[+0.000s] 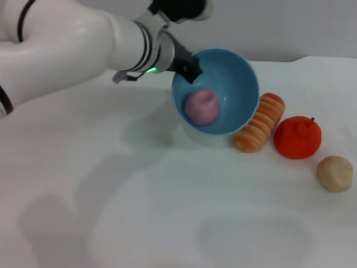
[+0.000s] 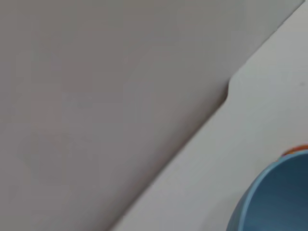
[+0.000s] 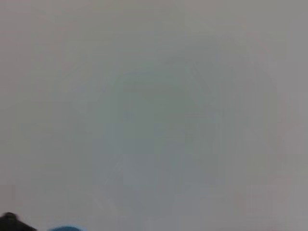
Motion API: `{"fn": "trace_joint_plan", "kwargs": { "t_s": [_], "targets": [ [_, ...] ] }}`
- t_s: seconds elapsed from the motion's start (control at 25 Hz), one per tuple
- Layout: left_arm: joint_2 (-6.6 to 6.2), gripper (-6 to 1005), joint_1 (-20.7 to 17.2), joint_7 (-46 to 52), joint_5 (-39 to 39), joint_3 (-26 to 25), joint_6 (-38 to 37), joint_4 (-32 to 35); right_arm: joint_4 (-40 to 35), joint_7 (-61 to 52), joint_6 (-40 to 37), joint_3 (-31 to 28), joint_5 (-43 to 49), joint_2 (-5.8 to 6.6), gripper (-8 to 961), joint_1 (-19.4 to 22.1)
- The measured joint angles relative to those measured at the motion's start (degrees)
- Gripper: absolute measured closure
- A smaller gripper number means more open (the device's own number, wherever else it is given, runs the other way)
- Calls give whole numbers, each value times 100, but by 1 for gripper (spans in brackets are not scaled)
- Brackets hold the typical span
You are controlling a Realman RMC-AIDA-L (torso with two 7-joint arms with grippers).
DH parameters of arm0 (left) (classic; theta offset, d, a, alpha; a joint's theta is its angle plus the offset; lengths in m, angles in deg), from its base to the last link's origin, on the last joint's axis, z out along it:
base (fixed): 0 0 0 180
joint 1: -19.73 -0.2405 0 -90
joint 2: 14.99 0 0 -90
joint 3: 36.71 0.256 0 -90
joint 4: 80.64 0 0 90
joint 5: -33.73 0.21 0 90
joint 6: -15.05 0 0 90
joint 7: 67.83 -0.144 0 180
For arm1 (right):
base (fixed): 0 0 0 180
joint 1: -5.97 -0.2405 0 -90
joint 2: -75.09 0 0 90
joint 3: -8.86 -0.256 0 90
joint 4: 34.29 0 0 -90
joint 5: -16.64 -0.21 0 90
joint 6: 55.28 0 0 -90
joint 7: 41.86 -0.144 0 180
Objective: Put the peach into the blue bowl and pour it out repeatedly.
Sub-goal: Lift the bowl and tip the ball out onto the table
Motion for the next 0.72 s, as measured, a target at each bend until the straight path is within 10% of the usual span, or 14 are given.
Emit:
{"fn": "trace_joint_plan", "kwargs": {
  "t_s": [0.72],
  "targets": [
    [10, 1001, -720, -2019, 1017, 1392, 2557, 642, 768, 394, -27, -468, -93, 2, 498, 256]
  ]
}}
